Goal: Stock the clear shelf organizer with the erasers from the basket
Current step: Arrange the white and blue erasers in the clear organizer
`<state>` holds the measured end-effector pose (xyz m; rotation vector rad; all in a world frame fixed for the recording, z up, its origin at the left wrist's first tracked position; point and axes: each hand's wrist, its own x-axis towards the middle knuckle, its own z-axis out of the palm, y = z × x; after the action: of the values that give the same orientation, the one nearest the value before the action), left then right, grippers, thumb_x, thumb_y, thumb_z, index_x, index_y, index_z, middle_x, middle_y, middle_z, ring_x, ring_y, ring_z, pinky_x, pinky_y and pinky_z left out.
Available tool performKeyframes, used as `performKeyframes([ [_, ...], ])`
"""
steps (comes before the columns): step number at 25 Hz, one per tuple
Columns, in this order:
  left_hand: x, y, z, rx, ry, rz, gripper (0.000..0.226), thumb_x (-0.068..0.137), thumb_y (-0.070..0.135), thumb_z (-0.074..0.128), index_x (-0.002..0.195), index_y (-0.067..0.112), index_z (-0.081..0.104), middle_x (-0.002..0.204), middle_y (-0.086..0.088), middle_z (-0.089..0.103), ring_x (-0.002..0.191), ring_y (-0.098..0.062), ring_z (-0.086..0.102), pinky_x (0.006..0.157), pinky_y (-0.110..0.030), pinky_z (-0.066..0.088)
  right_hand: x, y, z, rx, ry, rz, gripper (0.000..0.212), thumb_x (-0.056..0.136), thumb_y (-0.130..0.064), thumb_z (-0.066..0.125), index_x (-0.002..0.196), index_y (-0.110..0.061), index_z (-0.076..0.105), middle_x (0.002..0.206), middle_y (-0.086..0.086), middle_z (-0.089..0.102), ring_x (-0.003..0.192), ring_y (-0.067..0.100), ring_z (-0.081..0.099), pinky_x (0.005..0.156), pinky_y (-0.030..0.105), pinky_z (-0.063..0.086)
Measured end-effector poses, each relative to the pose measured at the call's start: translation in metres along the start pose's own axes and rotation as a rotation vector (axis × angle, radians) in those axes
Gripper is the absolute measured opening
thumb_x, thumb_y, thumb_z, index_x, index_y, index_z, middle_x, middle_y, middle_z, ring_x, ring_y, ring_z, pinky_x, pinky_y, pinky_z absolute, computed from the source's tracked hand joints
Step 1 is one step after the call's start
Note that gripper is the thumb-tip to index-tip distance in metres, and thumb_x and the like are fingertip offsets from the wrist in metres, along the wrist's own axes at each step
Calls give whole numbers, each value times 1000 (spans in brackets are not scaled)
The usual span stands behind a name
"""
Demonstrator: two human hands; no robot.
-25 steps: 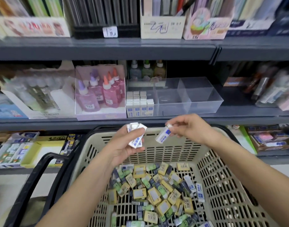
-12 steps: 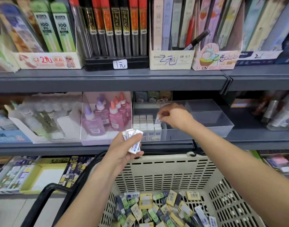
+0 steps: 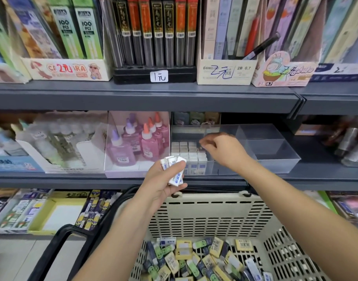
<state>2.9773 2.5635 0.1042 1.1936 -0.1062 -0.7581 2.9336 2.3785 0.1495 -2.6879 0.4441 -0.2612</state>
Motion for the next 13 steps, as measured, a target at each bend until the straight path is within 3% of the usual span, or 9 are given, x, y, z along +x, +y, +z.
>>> performKeyframes([
  [2, 1, 0, 5, 10, -31, 10, 42, 61, 27, 78, 98, 16, 60, 63, 8, 68, 60, -3, 64, 57, -27, 55, -14, -12, -1, 202, -11, -83, 23, 91, -32, 56, 107, -22, 69, 103, -8, 70, 84, -2, 60, 77, 19, 47],
  [4, 0, 0, 10, 19, -84, 21, 42, 61, 33, 75, 98, 18, 61, 65, 9, 67, 62, -2, 64, 58, -25, 54, -27, -22, -1, 365, -152, -123, 22, 89, -29, 60, 106, -22, 70, 84, -19, 66, 66, -12, 56, 66, 9, 41],
  [7, -1, 2, 17, 11, -144, 10, 41, 66, 40, 70, 100, 18, 63, 74, 5, 70, 69, -4, 66, 59, -24, 54, -34, -24, 0, 464, -195, -65, 18, 88, -20, 62, 104, -16, 69, 73, -14, 63, 57, -2, 54, 65, 17, 47],
  [9, 1, 2, 19, -50, -99, -37, 33, 77, 40, 65, 98, 15, 63, 74, 1, 70, 65, -8, 67, 56, -26, 54, -34, -21, -3, 608, -215, 25, 16, 88, -14, 62, 102, -9, 68, 72, -6, 67, 53, -1, 56, 59, 13, 47],
  [13, 6, 5, 12, -124, 38, -47, 7, 90, 9, 53, 95, 11, 55, 80, -8, 65, 61, -14, 68, 53, -29, 55, -26, -7, -18, 719, -158, 139, 12, 88, -11, 62, 97, -7, 68, 57, -10, 67, 48, -5, 57, 44, 6, 39],
])
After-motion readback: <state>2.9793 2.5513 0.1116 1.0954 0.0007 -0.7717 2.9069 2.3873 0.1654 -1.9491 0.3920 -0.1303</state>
